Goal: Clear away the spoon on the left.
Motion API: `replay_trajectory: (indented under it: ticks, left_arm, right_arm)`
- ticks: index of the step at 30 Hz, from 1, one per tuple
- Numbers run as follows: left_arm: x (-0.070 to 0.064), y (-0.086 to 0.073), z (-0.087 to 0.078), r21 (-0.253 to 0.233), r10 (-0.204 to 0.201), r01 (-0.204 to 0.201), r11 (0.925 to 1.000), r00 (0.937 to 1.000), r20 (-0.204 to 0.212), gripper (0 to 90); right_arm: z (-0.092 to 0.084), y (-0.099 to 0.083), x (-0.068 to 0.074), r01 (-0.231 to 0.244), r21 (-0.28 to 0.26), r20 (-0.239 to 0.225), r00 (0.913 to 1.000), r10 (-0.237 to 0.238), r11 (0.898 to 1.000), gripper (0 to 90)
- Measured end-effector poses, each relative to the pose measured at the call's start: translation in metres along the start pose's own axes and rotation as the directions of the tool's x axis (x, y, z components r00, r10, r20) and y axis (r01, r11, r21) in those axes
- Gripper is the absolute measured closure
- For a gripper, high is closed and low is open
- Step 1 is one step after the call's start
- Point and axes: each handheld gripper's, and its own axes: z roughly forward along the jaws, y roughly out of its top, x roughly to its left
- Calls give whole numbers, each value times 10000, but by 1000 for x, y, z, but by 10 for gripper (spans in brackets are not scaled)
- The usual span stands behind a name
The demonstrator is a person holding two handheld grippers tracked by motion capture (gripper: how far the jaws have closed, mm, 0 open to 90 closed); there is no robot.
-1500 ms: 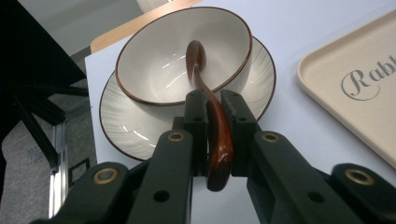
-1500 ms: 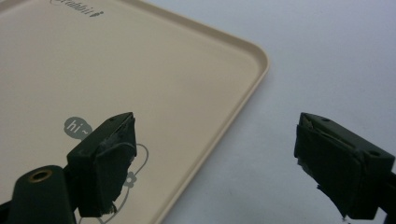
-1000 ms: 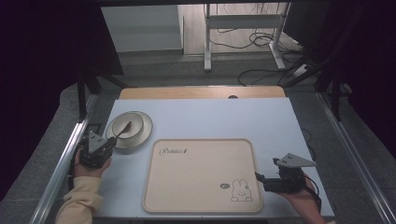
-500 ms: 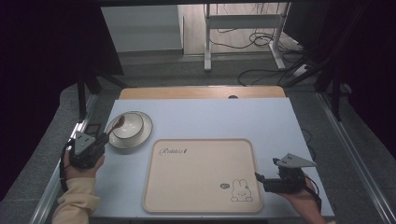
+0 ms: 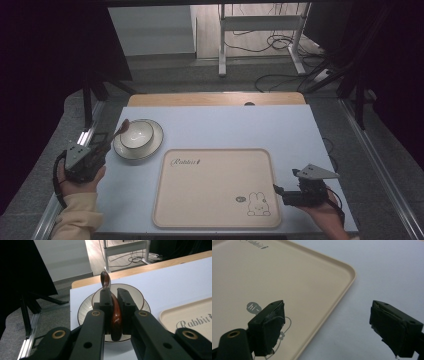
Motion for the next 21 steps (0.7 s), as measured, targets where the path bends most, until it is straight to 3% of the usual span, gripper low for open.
replay_trajectory:
  ticks: [13, 21]
  left_arm:
    - [-4, 12, -15, -543, 48, -37, 9985, 9998, 187, 843]
    - [-11, 16, -19, -733, -22, 64, 9973, 9984, 571, 844]
  right_arm:
    - [0, 0, 1, -2, -4, 0, 10000, 2, 10000, 135]
    - [0, 0, 0, 21, 13, 19, 10000, -21, 10000, 135]
